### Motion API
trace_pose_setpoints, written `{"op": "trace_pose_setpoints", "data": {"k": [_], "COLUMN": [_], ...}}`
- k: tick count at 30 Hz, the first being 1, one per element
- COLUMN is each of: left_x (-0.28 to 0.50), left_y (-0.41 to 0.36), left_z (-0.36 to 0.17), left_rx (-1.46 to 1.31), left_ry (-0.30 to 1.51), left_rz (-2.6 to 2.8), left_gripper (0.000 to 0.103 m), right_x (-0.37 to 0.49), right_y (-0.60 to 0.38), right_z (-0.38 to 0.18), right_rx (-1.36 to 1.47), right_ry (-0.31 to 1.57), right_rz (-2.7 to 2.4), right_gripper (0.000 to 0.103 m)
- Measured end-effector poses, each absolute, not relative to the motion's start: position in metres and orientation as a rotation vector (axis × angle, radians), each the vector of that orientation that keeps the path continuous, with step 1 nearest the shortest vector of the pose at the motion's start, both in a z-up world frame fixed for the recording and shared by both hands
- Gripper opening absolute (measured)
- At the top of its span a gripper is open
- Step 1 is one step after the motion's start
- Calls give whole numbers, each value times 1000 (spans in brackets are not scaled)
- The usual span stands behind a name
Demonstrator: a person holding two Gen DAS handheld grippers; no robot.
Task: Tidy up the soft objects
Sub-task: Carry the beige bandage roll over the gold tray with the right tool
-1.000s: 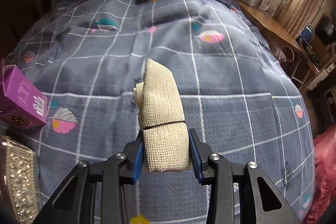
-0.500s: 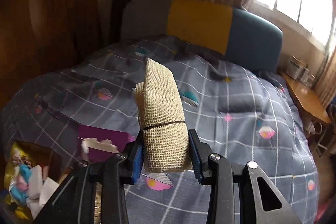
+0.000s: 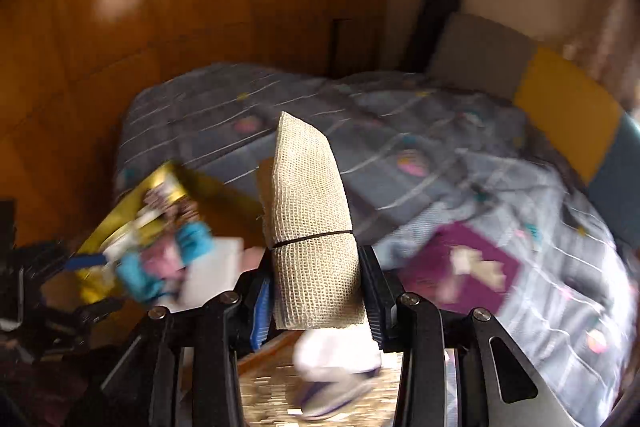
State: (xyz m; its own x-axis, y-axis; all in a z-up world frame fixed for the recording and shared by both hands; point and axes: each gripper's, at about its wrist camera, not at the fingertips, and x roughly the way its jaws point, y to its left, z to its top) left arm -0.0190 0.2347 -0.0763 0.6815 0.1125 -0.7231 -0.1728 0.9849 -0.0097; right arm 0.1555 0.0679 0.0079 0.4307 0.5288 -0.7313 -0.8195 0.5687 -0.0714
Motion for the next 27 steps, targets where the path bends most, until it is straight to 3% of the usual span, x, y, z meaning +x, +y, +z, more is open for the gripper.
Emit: {"op": "trace_pose_setpoints", "data": {"k": [17, 27], "left_x": [-51, -47], "left_y": [326, 319], "left_z": [-65, -73], "left_rx": [-264, -253], "left_ry": [761, 772], "left_rz": [395, 371], "left_gripper": [57, 57], "right_x": [50, 55], "right_y": [110, 128], "right_z": [-78, -112], "right_rx": [-501, -507], "right_ry": [902, 931], "right_rz": [1083, 862], "right_gripper": [39, 38]}}
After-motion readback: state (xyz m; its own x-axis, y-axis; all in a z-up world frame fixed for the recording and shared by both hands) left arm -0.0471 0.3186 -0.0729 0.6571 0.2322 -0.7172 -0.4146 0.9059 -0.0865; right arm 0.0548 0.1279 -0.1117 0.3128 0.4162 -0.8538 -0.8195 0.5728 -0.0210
